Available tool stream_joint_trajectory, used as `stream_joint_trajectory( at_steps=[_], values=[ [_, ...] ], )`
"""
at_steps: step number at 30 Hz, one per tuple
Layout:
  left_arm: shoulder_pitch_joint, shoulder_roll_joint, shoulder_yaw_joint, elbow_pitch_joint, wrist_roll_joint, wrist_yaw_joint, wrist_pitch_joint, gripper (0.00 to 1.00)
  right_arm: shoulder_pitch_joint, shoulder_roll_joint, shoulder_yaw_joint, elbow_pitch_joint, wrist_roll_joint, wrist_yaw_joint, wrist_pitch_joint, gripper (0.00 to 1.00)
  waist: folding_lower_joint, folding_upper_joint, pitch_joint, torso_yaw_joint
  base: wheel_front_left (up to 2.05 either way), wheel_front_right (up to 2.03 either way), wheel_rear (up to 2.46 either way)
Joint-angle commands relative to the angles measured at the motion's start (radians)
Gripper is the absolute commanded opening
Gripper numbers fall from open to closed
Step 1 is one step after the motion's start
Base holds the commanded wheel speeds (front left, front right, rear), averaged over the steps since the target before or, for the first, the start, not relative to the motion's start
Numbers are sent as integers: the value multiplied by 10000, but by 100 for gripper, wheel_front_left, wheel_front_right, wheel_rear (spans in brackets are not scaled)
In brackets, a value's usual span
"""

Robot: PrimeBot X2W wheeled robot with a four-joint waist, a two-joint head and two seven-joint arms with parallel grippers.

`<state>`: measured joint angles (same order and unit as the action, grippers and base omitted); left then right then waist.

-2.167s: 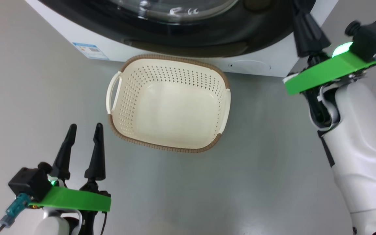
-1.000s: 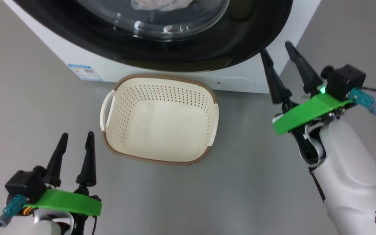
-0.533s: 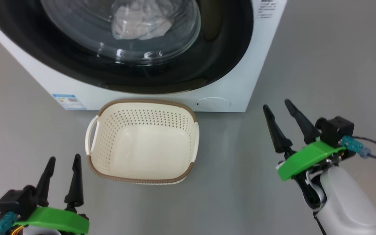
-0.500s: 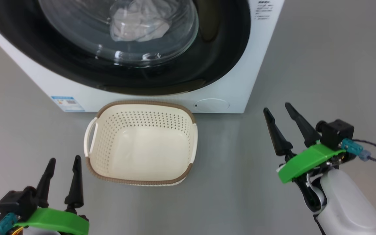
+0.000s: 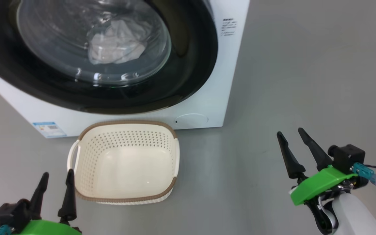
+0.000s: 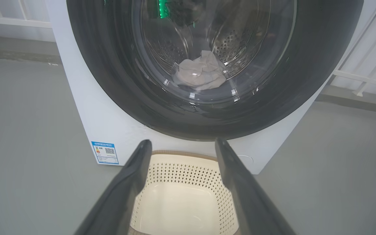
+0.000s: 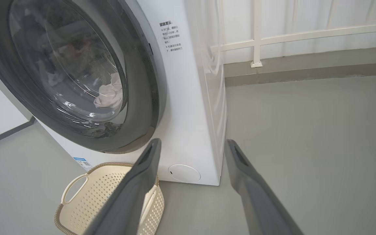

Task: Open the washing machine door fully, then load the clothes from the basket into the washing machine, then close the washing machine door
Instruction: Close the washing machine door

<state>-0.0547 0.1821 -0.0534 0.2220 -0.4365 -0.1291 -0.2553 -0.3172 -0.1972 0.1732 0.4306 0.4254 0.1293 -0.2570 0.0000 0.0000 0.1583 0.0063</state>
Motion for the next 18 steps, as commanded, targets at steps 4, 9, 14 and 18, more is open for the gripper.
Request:
stream_joint_trajectory(
  at_steps=[4, 9, 14, 18],
  values=[
    [118, 296, 553, -153, 63, -15, -65, 100, 406, -147, -24, -333, 31, 14, -48, 100, 0, 0, -301, -340, 0, 0, 0],
    [290, 372, 590, -142, 238, -15, -65, 100, 699, -224, -238, -386, 22, 14, -48, 100, 0, 0, -472, -494, 0, 0, 0],
    [471, 340, 739, -133, 317, -15, -65, 100, 946, -244, -404, -516, 14, 14, -48, 100, 0, 0, -637, -619, 0, 0, 0],
    [604, 328, 820, -118, 340, -15, -65, 100, 1142, -266, -508, -577, 27, 14, -48, 100, 0, 0, -719, -685, 0, 0, 0]
  ],
)
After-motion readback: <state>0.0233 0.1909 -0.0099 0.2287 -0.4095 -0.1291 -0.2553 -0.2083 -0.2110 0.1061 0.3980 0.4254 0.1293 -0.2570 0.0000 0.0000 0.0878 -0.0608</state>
